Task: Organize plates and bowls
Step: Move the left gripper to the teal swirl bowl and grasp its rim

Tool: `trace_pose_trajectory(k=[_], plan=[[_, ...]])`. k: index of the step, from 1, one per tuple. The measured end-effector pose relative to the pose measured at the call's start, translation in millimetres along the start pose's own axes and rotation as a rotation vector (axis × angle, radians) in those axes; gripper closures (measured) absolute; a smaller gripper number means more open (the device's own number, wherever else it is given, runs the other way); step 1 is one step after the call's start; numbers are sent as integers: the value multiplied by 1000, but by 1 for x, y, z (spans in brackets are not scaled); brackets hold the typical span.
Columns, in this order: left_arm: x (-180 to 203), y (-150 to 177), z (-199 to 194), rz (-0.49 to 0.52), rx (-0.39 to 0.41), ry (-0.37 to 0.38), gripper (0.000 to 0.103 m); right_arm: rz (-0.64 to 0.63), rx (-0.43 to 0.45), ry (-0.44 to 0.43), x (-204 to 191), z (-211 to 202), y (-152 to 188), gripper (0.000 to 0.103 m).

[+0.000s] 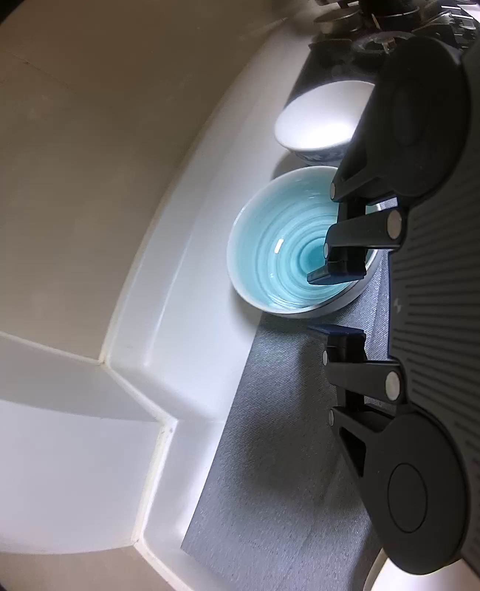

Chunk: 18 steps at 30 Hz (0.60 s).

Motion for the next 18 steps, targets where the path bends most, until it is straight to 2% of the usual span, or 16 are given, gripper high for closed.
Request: trace_pose_trajectory(k=[18], plan=[[0,-2,16,34,-50,-13,81,-1,-27,-16,-17,10,3,79]])
Point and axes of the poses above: each gripper's, at about its wrist camera, not at the fingertips, and z roughly the way its jaws point, x to its right, y to its underside, the point moved 4 cm from there along z, roughly the way its jaws point, and after that the axes turned 3 degrees about y, right-handed, at the moved point
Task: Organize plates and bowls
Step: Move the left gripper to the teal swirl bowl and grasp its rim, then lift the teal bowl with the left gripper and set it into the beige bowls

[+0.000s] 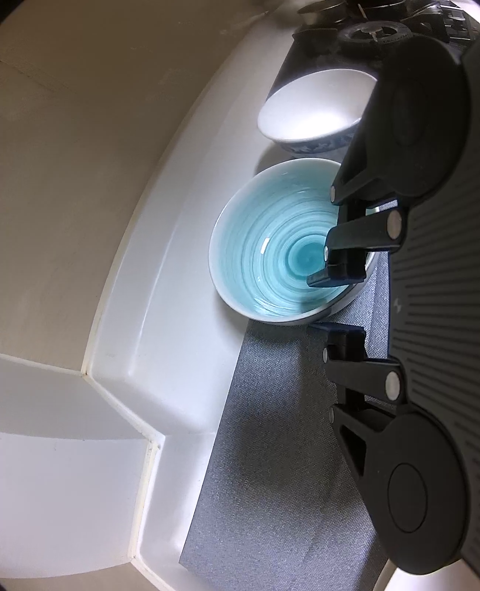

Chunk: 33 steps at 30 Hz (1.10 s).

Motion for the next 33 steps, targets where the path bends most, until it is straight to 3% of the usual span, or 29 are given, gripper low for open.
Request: trace_pose_trajectory(k=[16,27,33], plan=[[-5,15,-20,57,-34,-7,81,-24,-5,-45,-18,15,-5,79],[0,67,-56,248,-98,88,80,-76,-25,-107,-51,36,-8,79],[5,69,-63,299,-63,83,79,-117,-50,-141,-83,75,-25,78]])
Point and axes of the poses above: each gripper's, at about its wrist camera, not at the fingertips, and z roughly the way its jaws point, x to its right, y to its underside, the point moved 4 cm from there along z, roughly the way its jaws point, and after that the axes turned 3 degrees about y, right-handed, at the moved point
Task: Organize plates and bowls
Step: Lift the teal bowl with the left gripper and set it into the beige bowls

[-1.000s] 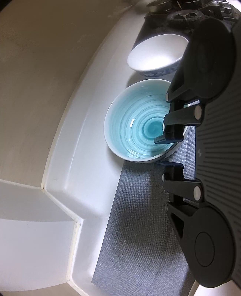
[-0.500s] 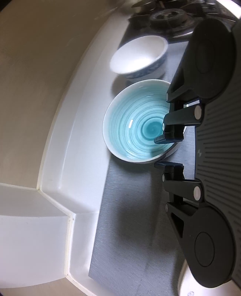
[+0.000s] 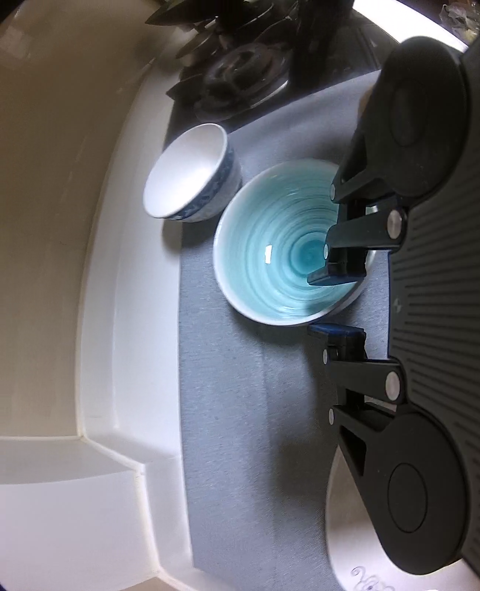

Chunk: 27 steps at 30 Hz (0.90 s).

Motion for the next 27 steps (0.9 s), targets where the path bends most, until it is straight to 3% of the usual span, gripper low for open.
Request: trace_pose_trajectory(k=[8,16,18,22,27], plan=[[-3,-12,4,9,6,-12,79,-19,-54,6,-14,56,-20,75],[0,-11,11,32,0,-15,80,1,-115,-23,-14,80,-18,76],[0,-9,12,36,-4,-20,85,-6,-117,-29,-15,84,-18,78],[2,-8,12,53,7,-40,93,-8,-126,-41,-15,92,-17,96],[3,-10,4,52,28,-39,94,-44,-111,-33,-20,90,-16,96]])
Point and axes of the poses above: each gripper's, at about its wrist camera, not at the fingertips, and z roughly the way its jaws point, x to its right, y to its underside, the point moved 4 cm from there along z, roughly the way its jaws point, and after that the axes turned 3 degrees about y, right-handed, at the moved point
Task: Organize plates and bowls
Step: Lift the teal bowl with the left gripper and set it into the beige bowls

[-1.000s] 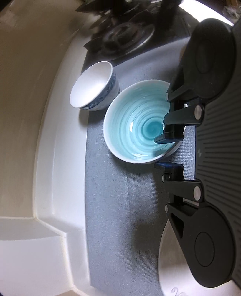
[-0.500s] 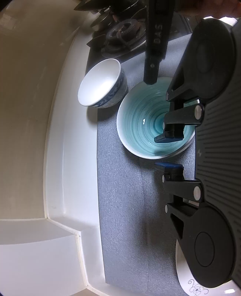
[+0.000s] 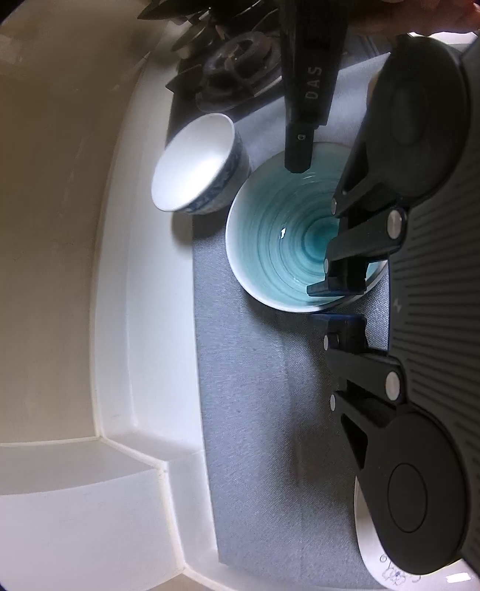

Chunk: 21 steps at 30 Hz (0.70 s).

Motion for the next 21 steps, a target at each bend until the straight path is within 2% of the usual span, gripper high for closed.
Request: trace_pose_trajectory(k=[4,10,15,21], plan=[[8,-4,-23,6,40,2,94,6,24,-9,-1,-16,-1,97],[31,-7,-67,22,87,34,94,11,85,-33,0,-78,-1,96],[58,7,-88,36,45,83,94,31,88,-15,16,-119,14,96],[80,32,-84,46,-46,144,94,71,22,27,41,-141,47,96]])
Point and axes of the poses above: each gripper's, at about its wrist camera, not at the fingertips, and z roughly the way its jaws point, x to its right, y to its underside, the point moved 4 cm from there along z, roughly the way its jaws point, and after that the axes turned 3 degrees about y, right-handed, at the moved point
